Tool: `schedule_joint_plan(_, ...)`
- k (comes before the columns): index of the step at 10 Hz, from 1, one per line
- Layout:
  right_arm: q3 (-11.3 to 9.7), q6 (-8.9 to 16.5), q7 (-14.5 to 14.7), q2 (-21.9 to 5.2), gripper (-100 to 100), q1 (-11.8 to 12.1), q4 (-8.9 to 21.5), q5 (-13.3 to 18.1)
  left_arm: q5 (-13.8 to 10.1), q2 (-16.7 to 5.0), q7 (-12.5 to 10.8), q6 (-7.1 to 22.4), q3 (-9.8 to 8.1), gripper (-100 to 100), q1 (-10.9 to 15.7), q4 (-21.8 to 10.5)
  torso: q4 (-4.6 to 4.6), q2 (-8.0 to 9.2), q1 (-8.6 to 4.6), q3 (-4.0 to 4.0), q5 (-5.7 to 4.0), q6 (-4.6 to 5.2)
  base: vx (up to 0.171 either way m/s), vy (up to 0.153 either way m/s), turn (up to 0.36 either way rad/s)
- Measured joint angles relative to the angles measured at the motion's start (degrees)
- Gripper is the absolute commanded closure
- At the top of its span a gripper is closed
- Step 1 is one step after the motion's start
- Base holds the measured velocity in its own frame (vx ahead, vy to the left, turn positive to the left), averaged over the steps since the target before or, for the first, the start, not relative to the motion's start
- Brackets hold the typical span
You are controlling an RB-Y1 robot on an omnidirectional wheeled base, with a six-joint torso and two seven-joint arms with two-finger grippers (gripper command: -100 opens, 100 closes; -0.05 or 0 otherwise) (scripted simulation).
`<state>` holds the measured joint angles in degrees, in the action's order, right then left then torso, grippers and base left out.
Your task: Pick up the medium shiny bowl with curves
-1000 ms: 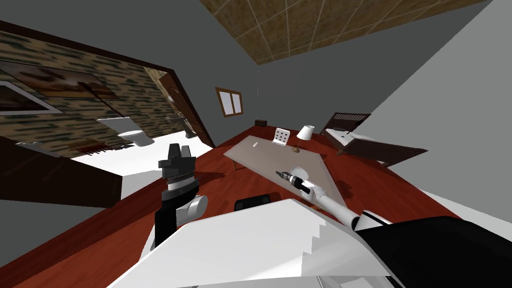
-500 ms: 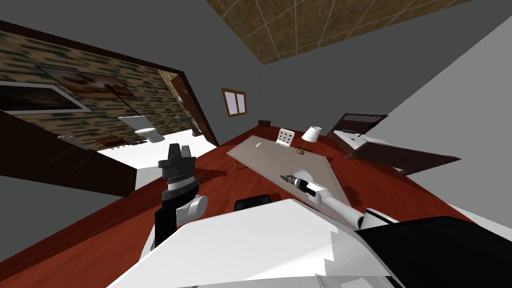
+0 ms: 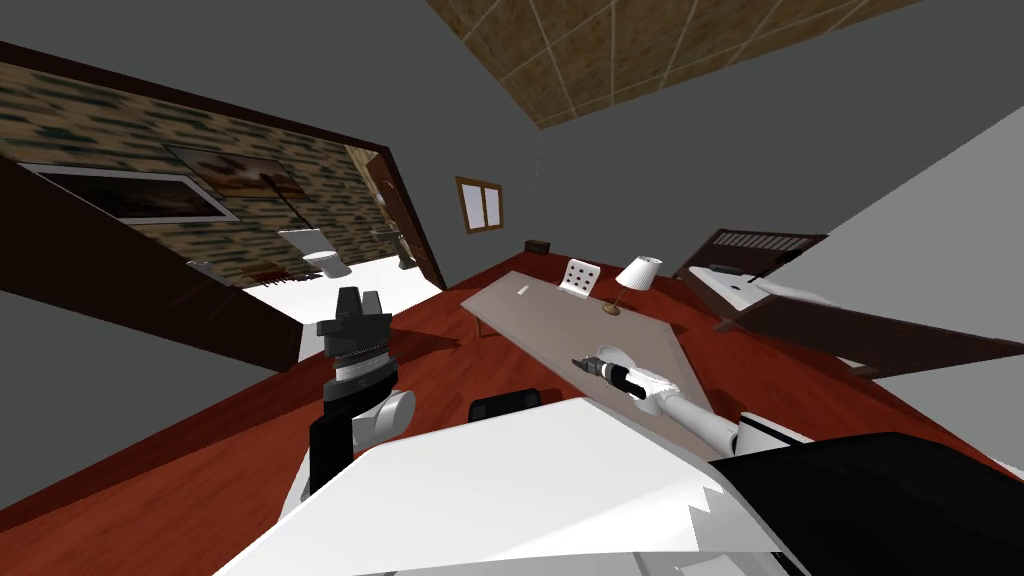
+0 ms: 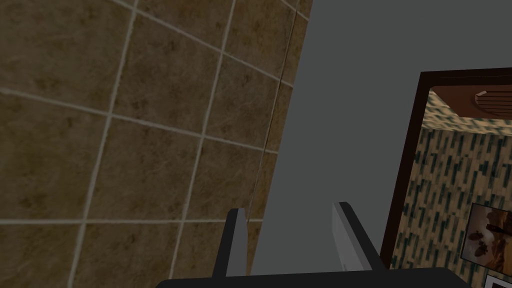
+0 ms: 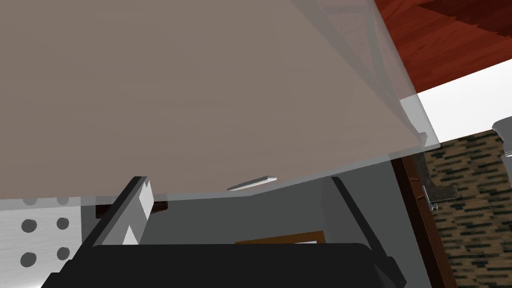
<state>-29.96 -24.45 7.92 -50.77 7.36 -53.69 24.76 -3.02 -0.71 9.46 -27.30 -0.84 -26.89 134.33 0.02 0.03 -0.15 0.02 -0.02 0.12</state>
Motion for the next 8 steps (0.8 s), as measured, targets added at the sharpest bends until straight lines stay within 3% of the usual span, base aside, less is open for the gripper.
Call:
schedule_joint_plan(2, -0.01, -0.68, 0.2, -0.48, -100, 0.02, 1.78, 0.06, 0.0, 0.0, 0.0, 0.0, 0.0, 0, 0.0, 0.0, 0.02, 0.07, 0.09, 0.04, 0.02, -0.01, 0.003, 0.001, 0.093)
schedule_joint_plan(4, -1.39, -1.4, 0.22, -1.72, -100, -0.53, 4.81, 0.96, 0.0, 0.0, 0.0, 0.0, 0.0, 0, 0.0, 0.0, 0.01, 0.03, 0.05, 0.02, 0.01, 0.0, 0.012, -0.016, 0.116)
schedule_joint_plan(5, -1.93, -2.55, 1.32, -1.43, -100, -1.22, 8.86, 1.63, 0.0, 0.0, 0.0, 0.0, 0.0, 0, 0.01, 0.0, 0.01, 0.03, 0.03, 0.02, 0.01, -0.03, 0.01, -0.018, 0.079)
schedule_joint_plan(7, -2.76, -2.15, 1.13, -2.71, -100, -0.7, 8.49, 2.03, 0.0, 0.0, 0.0, 0.0, 0.0, 0, 0.0, 0.0, 0.01, 0.05, 0.06, 0.03, 0.01, 0.01, 0.009, -0.014, 0.141)
schedule_joint_plan(8, -3.88, -3.44, 1.88, -3.09, -100, -1.43, 13.16, 2.96, 0.0, 0.0, 0.0, 0.0, 0.01, 0, 0.01, 0.0, 0.01, 0.02, 0.02, 0.01, 0.02, -0.07, 0.015, -0.034, 0.148)
